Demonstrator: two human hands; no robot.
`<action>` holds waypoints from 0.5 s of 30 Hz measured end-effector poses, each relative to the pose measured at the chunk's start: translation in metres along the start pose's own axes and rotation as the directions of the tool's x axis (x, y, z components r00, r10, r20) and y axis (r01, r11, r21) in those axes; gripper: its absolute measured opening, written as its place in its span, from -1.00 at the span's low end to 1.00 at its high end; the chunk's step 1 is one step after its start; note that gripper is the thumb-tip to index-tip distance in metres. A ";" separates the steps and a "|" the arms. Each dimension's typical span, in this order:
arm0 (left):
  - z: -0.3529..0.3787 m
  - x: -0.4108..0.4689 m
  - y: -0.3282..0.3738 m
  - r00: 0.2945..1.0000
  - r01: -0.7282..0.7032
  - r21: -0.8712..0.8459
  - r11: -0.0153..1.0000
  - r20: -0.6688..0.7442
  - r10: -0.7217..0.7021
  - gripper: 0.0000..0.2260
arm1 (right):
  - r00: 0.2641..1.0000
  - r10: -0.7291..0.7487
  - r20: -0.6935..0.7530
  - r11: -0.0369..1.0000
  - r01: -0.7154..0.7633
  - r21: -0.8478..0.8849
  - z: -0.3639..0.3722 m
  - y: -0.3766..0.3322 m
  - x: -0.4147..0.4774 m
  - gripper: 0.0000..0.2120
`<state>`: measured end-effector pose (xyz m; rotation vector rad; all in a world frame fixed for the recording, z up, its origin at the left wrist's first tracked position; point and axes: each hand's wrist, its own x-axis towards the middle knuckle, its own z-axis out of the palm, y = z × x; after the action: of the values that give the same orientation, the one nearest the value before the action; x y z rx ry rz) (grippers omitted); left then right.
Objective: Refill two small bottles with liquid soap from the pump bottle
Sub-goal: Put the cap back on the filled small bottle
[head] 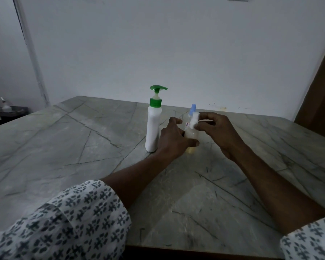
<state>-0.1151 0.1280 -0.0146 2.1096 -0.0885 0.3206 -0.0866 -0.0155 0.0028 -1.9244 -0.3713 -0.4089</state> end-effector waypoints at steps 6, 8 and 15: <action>0.001 0.000 -0.001 1.000 0.001 0.005 1.000 -0.001 -0.001 -0.26 | 1.000 0.004 -0.023 0.999 -0.004 -0.032 -0.002 0.004 0.002 -0.78; 0.001 0.001 -0.001 1.000 0.003 0.001 1.000 0.001 -0.003 -0.26 | 1.000 0.017 0.003 1.000 -0.017 -0.011 -0.001 0.005 0.002 -0.72; 0.002 0.002 -0.003 1.000 -0.019 -0.014 1.000 -0.003 0.019 -0.27 | 0.996 -0.089 -0.017 0.994 0.088 -0.057 0.003 0.004 -0.001 -0.80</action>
<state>-0.1124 0.1282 -0.0177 2.0955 -0.1083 0.3333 -0.0858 -0.0140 -0.0023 -1.9620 -0.4378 -0.5013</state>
